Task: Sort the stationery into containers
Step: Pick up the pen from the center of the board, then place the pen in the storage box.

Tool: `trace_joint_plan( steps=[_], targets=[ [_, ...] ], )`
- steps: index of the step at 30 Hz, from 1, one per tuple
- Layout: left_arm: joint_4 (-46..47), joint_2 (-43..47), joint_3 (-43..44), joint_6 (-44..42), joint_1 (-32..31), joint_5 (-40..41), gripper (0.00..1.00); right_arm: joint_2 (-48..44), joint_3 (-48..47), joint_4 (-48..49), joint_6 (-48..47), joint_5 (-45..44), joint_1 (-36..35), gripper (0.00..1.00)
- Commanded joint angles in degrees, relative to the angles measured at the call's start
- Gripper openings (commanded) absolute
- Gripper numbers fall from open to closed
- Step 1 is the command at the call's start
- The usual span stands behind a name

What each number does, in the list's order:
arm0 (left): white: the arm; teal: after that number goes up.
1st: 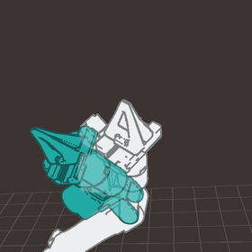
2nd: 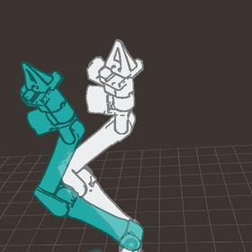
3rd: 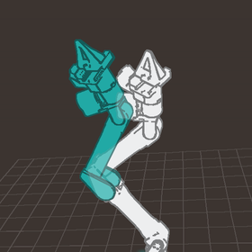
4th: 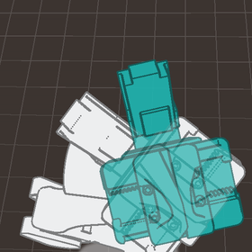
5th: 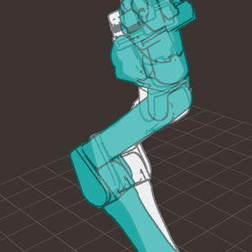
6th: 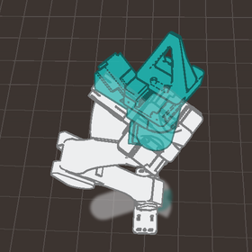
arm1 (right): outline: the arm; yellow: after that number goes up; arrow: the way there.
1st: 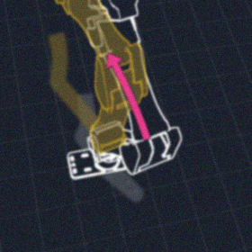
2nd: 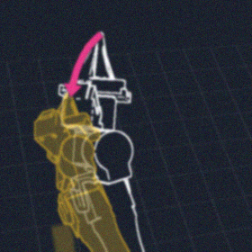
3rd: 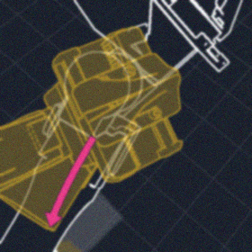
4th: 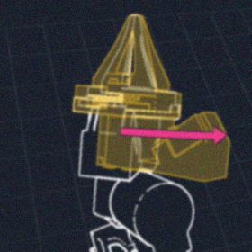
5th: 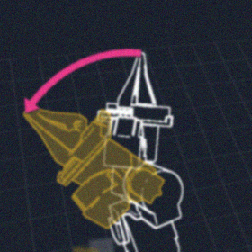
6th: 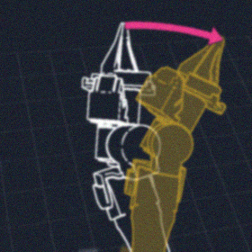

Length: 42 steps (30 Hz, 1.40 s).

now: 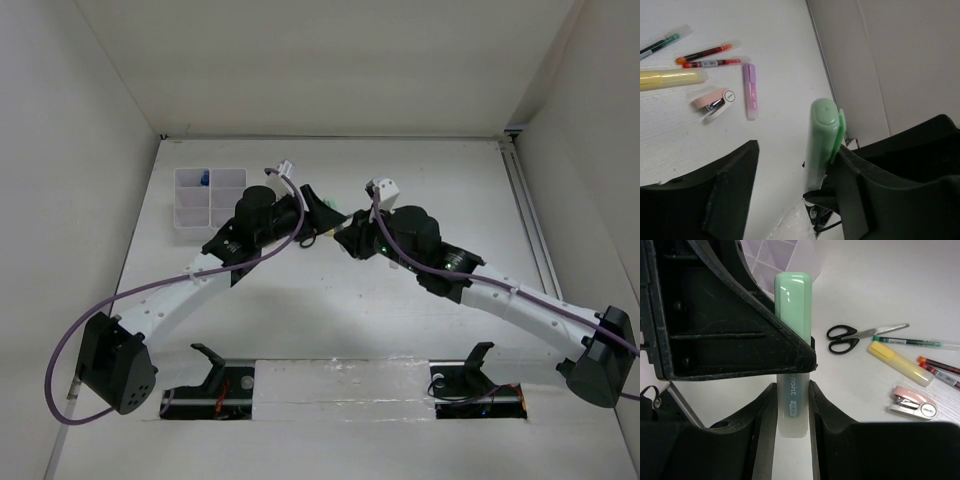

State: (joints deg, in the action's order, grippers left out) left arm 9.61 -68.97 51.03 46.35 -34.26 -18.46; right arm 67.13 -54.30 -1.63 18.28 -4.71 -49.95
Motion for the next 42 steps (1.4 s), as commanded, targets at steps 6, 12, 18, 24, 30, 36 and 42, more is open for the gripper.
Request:
trace_joint_plan(
  steps=[6,12,18,24,30,36,42],
  targets=[
    [5.6,0.41,0.74,0.32,0.16,-3.08,0.2,0.19,0.6,4.09,0.79,-0.91,-0.41,0.0],
    [3.85,1.03,2.5,-0.99,0.16,-1.32,0.0,1.42,0.6,4.7,0.79,-0.31,-0.41,0.0],
    [-2.91,-0.72,7.85,-7.58,0.16,12.32,0.0,-0.77,3.23,4.7,0.79,-1.96,-0.41,0.85],
    [-20.31,-8.71,22.69,-7.51,4.19,39.07,0.0,-7.88,8.32,3.12,0.79,-5.22,-0.41,0.97],
    [-26.91,-19.43,35.43,-8.81,12.8,55.9,0.0,-15.62,11.84,-3.73,1.31,-7.42,-0.41,0.97],
    [-28.06,-28.92,43.54,-11.09,22.82,55.28,0.0,-24.32,13.17,-10.22,1.32,-9.87,-0.41,0.97],
    [-26.13,-34.03,46.45,-14.79,23.36,58.01,0.0,-27.58,13.7,-12.78,1.32,-10.58,-0.41,0.97]
  ],
)
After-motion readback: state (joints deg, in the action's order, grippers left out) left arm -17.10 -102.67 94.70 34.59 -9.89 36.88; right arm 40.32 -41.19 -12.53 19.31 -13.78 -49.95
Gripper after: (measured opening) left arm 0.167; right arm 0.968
